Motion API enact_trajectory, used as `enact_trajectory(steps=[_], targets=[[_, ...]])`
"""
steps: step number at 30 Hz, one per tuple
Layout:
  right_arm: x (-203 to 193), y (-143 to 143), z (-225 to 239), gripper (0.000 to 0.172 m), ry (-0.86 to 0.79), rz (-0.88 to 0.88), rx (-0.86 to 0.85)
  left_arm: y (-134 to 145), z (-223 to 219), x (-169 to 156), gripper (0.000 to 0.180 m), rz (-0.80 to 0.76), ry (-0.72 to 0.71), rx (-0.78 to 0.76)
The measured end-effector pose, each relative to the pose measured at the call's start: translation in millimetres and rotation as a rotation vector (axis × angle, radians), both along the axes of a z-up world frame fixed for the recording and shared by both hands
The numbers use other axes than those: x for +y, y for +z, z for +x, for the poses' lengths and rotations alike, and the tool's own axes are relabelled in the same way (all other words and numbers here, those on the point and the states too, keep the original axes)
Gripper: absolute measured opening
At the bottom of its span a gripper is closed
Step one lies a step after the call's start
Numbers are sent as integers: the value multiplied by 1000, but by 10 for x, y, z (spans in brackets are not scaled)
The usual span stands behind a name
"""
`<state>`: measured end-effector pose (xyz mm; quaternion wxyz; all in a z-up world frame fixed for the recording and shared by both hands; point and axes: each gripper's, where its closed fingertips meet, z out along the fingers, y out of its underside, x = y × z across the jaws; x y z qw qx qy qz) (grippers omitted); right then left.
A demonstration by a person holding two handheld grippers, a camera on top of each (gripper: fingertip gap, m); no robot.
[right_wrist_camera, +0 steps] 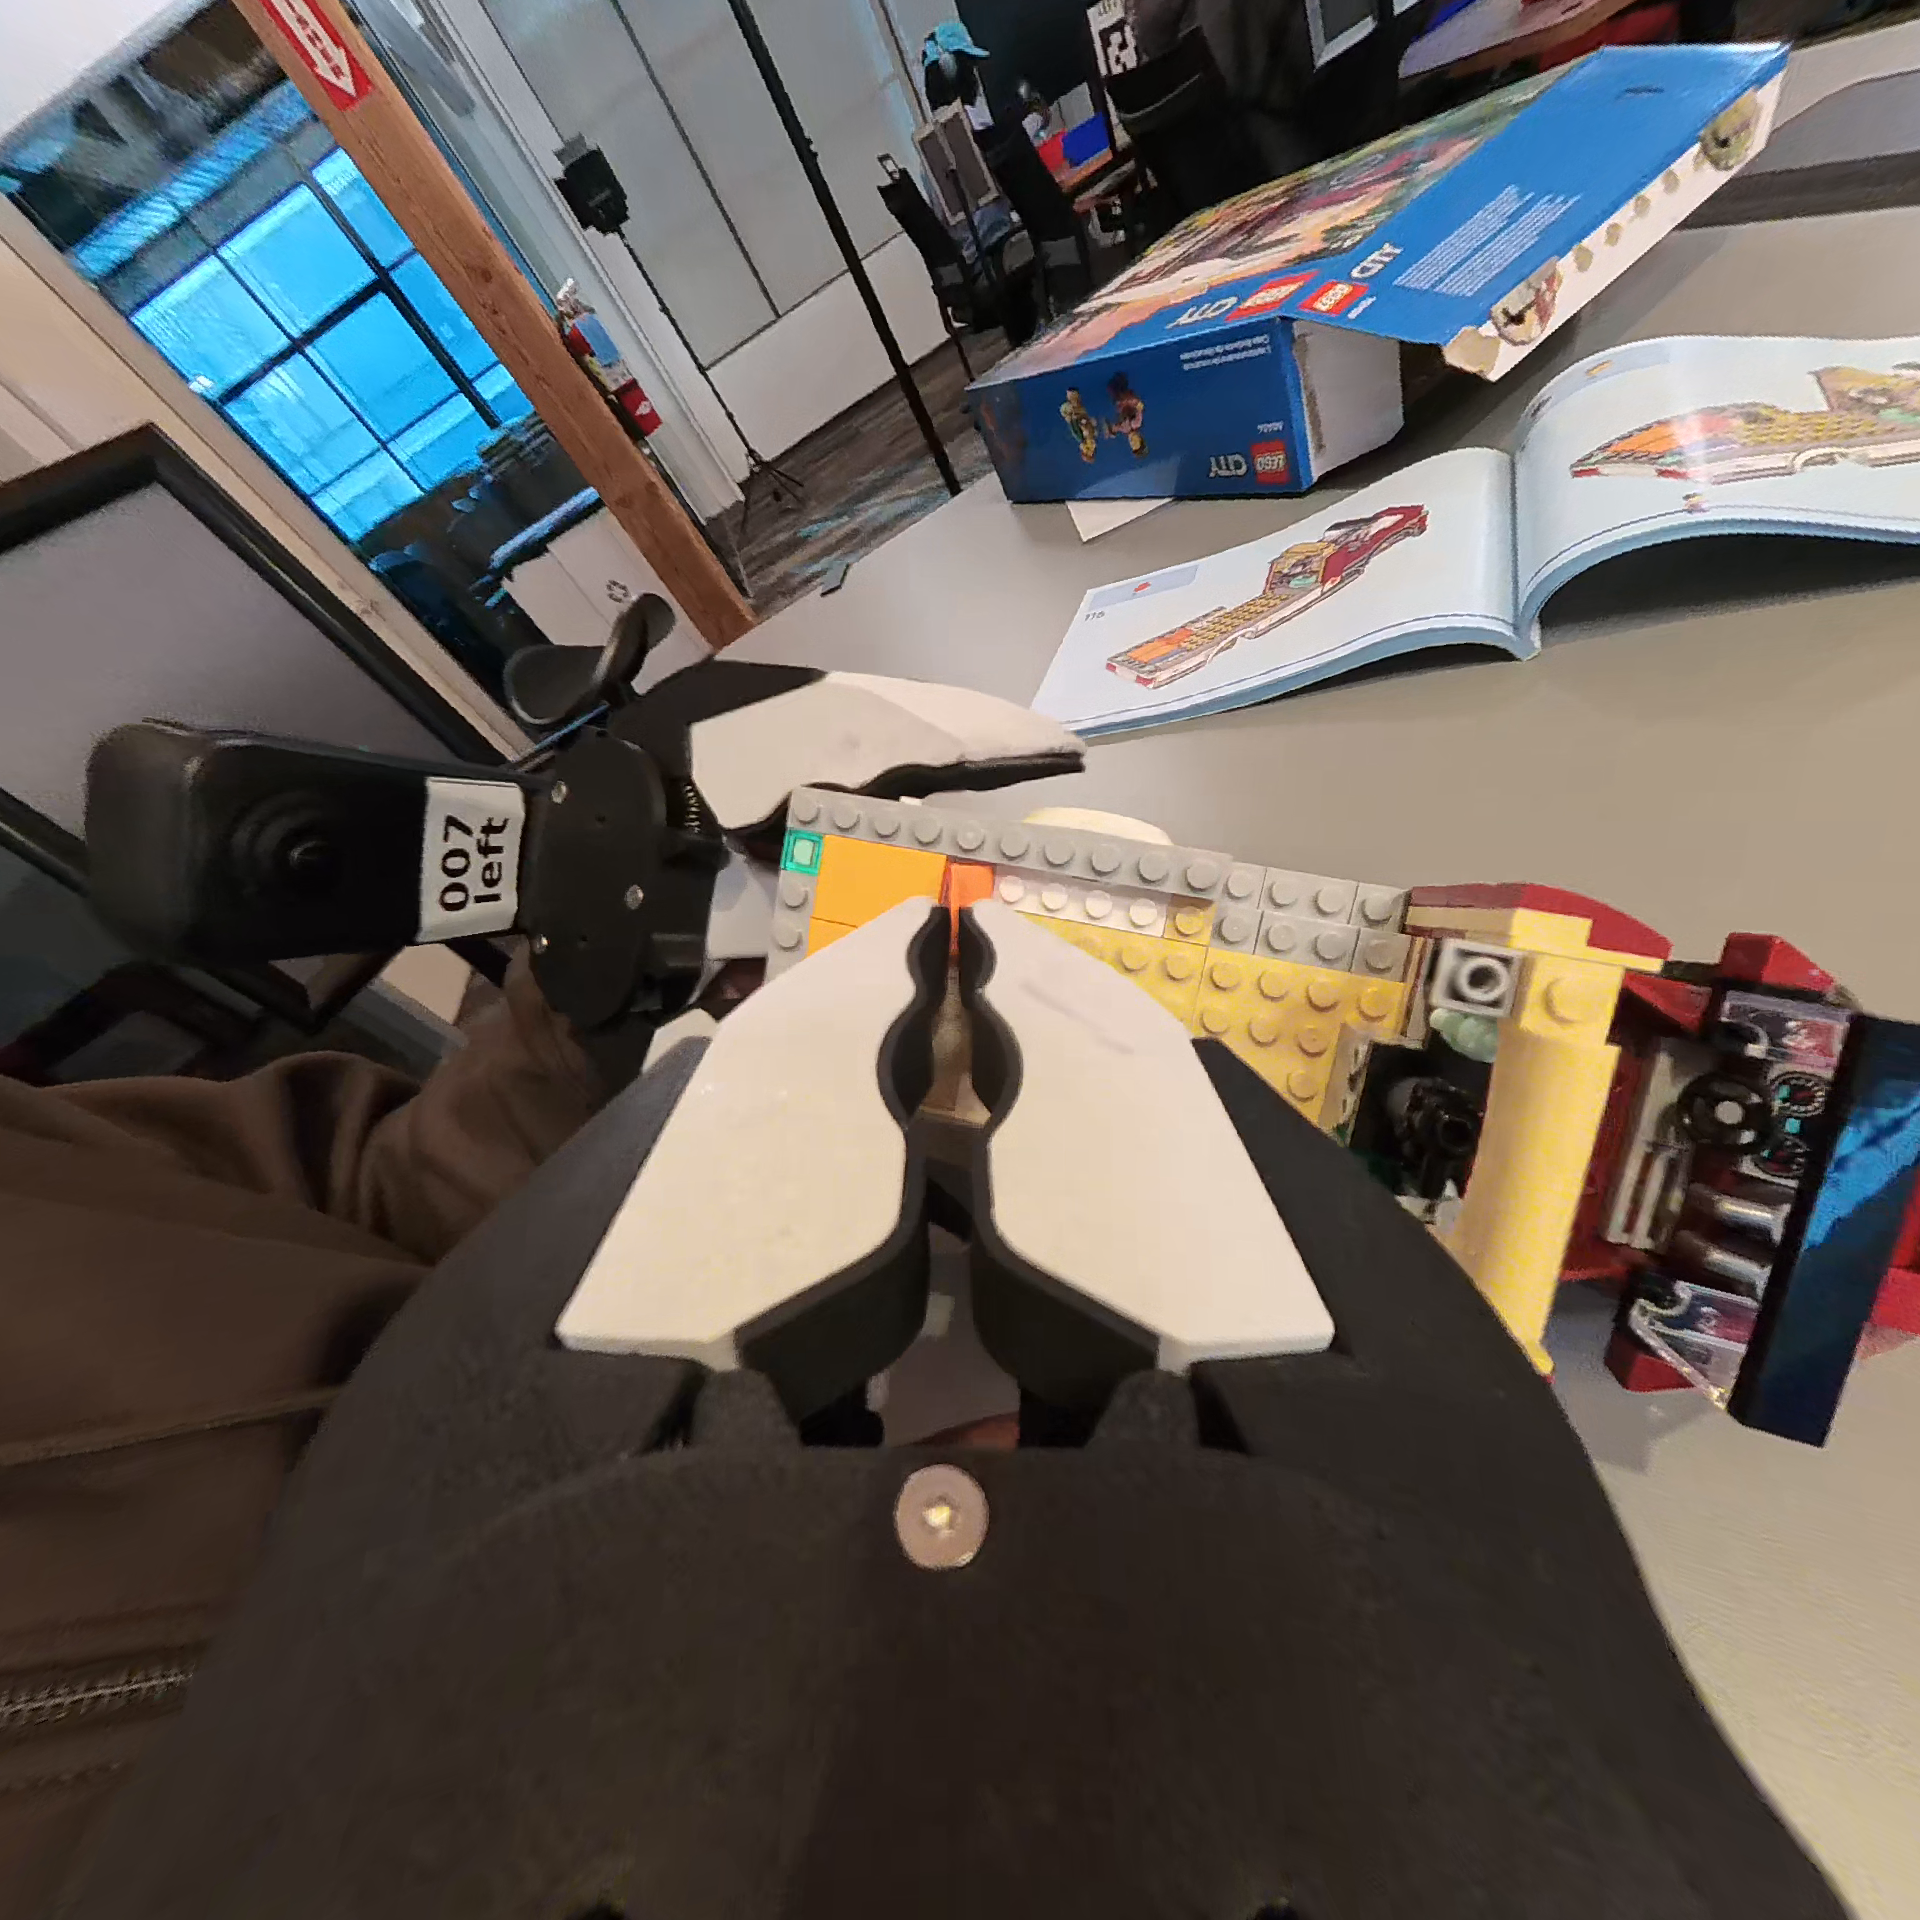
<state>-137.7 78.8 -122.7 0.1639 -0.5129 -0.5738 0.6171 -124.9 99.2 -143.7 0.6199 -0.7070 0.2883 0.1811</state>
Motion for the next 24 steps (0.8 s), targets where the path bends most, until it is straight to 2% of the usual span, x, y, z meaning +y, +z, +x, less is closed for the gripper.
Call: enact_trajectory(steps=[4, 12, 15, 20, 24], targets=[[-3, -7, 16, 2, 31, -49, -6, -4, 7, 1, 92, 0, -1, 7], [-4, -12, 2, 2, 35, 13, -40, 1, -27, 7, 92, -23, 49, -83], [-5, -18, 33, 1, 67, 34, -64, -39, 9, 1, 92, -40, 130, -60], [26, -84, 87, 1, 111, 63, -129, -183, -28, 23, 92, -121, 346, -9], [7, -100, 106, 1, 149, 57, -156, -218, -23, -15, 92, -165, 437, -72]])
